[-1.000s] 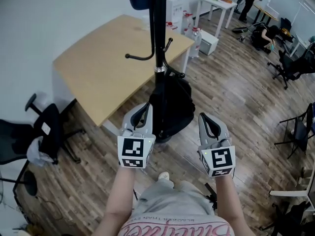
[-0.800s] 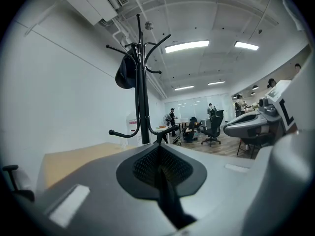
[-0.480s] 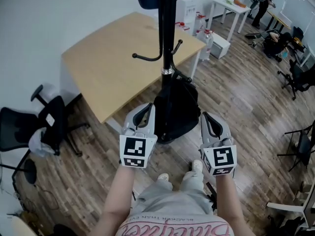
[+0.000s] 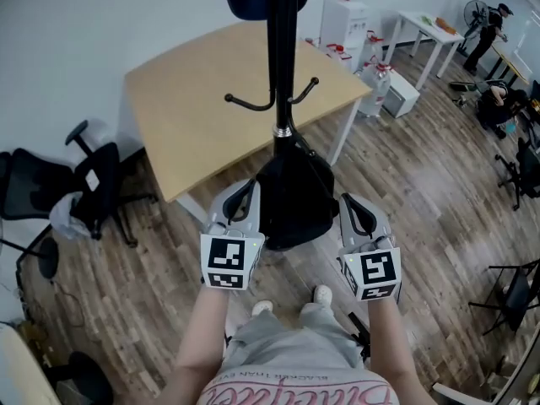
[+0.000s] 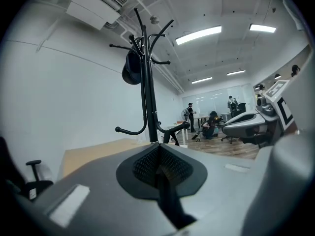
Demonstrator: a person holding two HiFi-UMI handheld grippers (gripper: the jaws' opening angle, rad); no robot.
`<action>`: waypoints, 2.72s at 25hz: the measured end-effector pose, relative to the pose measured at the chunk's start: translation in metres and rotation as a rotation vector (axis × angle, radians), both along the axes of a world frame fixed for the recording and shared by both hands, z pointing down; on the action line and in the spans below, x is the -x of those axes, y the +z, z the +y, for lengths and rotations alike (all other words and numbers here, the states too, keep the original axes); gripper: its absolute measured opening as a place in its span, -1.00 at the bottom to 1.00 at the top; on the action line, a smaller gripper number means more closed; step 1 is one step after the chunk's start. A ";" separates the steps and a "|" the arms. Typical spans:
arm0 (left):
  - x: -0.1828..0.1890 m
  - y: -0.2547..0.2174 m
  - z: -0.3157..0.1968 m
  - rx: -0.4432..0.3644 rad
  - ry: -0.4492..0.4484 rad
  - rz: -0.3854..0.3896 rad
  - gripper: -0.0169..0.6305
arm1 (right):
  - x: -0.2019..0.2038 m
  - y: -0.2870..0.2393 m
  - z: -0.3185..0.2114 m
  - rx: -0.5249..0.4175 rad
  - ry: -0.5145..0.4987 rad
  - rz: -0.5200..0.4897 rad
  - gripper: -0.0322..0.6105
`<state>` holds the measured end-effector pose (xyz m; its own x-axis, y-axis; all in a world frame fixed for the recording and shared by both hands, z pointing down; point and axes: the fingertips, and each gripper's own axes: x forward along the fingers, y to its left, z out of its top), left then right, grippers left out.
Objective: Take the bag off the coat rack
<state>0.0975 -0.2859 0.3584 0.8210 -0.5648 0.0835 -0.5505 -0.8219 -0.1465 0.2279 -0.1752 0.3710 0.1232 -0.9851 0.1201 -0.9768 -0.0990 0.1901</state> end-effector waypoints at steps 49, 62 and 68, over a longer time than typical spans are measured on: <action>-0.030 0.140 -0.026 0.357 -0.289 -0.080 0.03 | -0.044 0.123 -0.089 0.294 -0.369 -0.217 0.06; -0.048 0.155 -0.058 0.395 -0.210 -0.136 -0.06 | -0.045 0.165 -0.123 0.416 -0.312 -0.219 -0.04; -0.055 0.158 -0.059 0.362 -0.201 -0.188 -0.43 | -0.055 0.165 -0.128 0.421 -0.288 -0.277 -0.42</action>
